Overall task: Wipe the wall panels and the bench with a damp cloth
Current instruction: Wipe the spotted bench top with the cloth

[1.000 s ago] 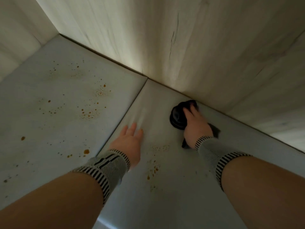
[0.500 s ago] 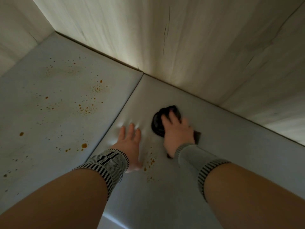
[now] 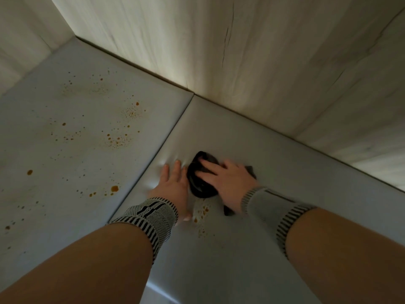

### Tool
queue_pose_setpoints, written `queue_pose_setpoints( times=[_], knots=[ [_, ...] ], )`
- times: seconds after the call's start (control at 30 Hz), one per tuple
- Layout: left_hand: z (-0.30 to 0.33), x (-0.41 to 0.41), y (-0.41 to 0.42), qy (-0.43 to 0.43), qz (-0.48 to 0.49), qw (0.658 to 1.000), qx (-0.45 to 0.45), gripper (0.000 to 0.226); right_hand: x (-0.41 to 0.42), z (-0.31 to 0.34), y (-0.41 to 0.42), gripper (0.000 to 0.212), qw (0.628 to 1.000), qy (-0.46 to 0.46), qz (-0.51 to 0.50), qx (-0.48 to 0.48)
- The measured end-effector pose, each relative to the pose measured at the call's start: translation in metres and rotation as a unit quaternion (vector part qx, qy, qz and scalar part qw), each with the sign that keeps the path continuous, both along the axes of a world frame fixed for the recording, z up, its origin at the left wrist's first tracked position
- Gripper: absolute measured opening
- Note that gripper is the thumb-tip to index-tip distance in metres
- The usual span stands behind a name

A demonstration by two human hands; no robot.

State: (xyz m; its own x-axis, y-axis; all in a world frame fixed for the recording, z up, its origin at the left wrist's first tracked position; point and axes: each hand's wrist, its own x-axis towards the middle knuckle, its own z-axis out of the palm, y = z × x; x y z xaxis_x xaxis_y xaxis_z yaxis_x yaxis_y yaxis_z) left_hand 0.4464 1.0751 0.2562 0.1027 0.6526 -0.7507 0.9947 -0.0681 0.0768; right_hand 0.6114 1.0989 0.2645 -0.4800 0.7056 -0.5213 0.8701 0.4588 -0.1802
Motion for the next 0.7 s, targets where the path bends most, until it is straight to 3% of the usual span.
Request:
queue_pose_setpoints(
  times=[0.07, 0.17, 0.23, 0.3, 0.37, 0.4, 0.47, 0.57, 0.63, 0.7],
  knots=[
    [0.0, 0.001, 0.0, 0.003, 0.0, 1.0, -0.005, 0.126, 0.027, -0.005, 0.009, 0.087, 0.997, -0.04, -0.064, 0.017],
    [0.001, 0.002, 0.003, 0.014, -0.003, 1.0, -0.013, 0.126, 0.038, -0.004, 0.004, 0.087, 0.96, -0.065, -0.272, 0.03],
    [0.003, 0.004, 0.005, 0.025, -0.012, 0.999, -0.024, 0.126, 0.019, -0.005, -0.014, 0.079, 0.968, -0.055, -0.244, 0.022],
    [0.007, 0.008, 0.007, 0.042, -0.04, 0.998, -0.026, 0.123, 0.007, -0.007, -0.036, 0.073, 0.993, -0.012, -0.115, 0.012],
    [0.01, 0.009, 0.009, 0.055, -0.057, 0.996, -0.03, 0.122, 0.015, -0.005, -0.04, 0.077, 1.0, 0.004, -0.008, 0.003],
    [0.009, 0.009, 0.009, 0.053, -0.053, 0.997, -0.032, 0.123, 0.027, -0.006, -0.034, 0.08, 1.0, -0.004, -0.001, 0.016],
    [0.005, 0.006, 0.009, 0.047, -0.04, 0.997, -0.036, 0.126, 0.055, -0.006, -0.021, 0.084, 0.992, -0.035, -0.099, 0.071],
    [0.002, 0.006, 0.011, 0.052, -0.045, 0.997, -0.038, 0.126, 0.089, -0.008, -0.012, 0.081, 0.915, -0.041, -0.398, 0.06],
    [0.002, 0.009, 0.011, 0.055, -0.049, 0.996, -0.043, 0.126, 0.079, -0.014, -0.024, 0.082, 0.907, -0.059, -0.413, 0.05],
    [0.001, 0.009, 0.012, 0.056, -0.043, 0.997, -0.042, 0.127, 0.053, -0.019, -0.046, 0.083, 0.944, -0.043, -0.324, 0.042]
  ],
)
